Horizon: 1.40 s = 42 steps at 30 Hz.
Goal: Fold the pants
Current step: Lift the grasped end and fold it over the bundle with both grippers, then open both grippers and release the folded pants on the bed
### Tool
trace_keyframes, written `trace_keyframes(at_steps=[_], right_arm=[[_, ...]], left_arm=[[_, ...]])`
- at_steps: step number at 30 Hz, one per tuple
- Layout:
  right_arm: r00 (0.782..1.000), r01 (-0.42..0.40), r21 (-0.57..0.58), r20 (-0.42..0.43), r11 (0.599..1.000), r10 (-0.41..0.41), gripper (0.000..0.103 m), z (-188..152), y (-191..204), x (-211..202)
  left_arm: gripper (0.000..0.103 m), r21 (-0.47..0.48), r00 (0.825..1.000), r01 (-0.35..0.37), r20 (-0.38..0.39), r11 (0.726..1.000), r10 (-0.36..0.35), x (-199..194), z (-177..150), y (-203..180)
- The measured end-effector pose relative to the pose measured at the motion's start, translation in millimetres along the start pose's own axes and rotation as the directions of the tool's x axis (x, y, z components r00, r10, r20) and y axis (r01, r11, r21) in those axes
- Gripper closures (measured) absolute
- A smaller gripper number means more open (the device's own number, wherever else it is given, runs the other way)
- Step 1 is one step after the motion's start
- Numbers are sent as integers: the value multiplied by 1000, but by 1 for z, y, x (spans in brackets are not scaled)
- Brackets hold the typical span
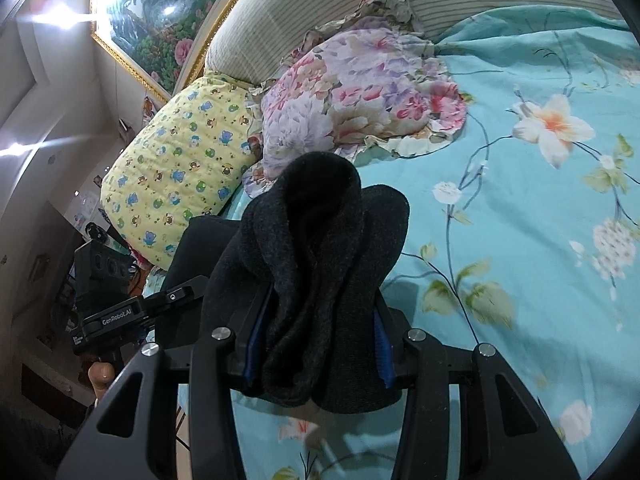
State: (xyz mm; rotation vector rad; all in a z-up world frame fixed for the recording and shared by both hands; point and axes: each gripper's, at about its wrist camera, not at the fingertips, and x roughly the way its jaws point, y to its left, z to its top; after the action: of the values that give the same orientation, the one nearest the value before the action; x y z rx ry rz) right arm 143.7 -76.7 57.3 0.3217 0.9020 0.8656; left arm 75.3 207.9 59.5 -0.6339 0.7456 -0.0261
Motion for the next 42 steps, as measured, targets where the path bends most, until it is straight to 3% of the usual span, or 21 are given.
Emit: trace_keyframes(at_steps=[19,28,34,39,42], right_arm=[[994,-18,-25,-107,1000,16,57,29,3,84],[993,-8,-33,-122,999,4,56,33,-1,101],[991,30,-32,-132,999,-34,42,31,-12,111],[991,38,-27,-128,999,-42,34,28,-20,112],[991,41,-15,-125,999,-42,29,27,-23,111]], left_arm=[[76,-61,996,-93,-3,994,93,20,26,56],[75,-62,993,-122,-12,991,121,32,26,66],[67,-73,991,-136,-30,988,134,44,20,79],[50,-80,988,-155,-26,985,154,44,17,82],[48,-73,985,-171,-14,983,170,40,16,80]])
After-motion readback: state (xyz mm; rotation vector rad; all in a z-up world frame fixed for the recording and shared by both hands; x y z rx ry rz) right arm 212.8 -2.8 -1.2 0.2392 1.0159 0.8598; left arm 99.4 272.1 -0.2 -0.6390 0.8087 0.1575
